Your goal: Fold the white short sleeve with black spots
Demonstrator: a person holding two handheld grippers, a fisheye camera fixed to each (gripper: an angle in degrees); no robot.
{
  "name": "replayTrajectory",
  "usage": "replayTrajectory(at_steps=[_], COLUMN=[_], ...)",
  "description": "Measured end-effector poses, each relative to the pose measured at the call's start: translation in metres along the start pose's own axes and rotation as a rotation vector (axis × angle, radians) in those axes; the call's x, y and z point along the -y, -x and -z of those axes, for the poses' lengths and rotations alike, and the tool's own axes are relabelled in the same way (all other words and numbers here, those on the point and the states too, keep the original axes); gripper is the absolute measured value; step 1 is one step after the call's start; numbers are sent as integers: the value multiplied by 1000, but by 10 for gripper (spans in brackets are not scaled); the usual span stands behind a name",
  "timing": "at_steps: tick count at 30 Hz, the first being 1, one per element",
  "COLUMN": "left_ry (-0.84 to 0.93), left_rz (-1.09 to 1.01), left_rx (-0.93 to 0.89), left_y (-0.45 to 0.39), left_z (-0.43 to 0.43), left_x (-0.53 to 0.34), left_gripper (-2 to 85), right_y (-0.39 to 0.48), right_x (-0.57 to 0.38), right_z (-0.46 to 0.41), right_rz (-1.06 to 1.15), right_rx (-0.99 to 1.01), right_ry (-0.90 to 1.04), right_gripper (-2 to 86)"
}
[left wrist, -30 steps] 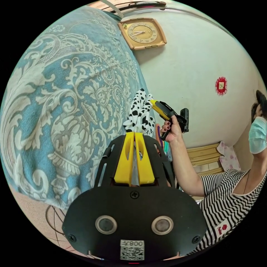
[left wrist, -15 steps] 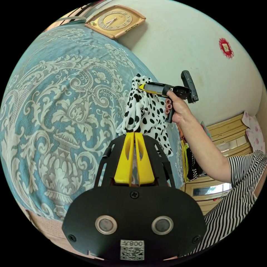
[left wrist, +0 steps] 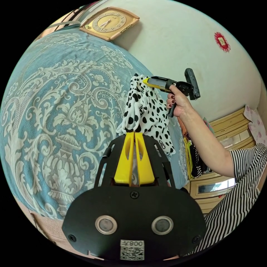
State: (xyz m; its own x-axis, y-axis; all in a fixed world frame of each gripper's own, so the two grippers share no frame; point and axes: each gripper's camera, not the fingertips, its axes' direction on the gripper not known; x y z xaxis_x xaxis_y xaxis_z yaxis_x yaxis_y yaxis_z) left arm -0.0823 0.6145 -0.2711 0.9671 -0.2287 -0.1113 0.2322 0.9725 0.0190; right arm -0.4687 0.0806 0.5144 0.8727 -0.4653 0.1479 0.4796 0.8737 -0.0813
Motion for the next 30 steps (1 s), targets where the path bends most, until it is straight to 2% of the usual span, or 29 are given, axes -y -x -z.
replayTrajectory(at_steps=[4,9,14,17,20,23,30], left_ry=[5,-8,-58,-85,-60,-32,-91], left_rz=[-2,14,1,-10,23,45,13], left_rx=[-3,-48,-70,-60,19,15,30], left_y=[-3,-4,-18,-26,-26,-28,-54], left_z=[-3,-5,3,4,-6,-16,-14], left_x=[-1,-3,-8,-8,-6,-6,-7], left_gripper=[1,2,2,2,2,3,14], right_y=[-8,0,-14,-13,1,2,-29], right_x=[-1,-8,-48,-84,-117,-138,-177], right_z=[-17,-13,38,61,48,13,70], right_rz=[1,36,-16,7,72,56,-1], right_rx=[61,9,70,147,229,201,305], right_ry=[46,82,-72,-94,8,157,27], right_gripper=[1,1,1,1,1,1,2])
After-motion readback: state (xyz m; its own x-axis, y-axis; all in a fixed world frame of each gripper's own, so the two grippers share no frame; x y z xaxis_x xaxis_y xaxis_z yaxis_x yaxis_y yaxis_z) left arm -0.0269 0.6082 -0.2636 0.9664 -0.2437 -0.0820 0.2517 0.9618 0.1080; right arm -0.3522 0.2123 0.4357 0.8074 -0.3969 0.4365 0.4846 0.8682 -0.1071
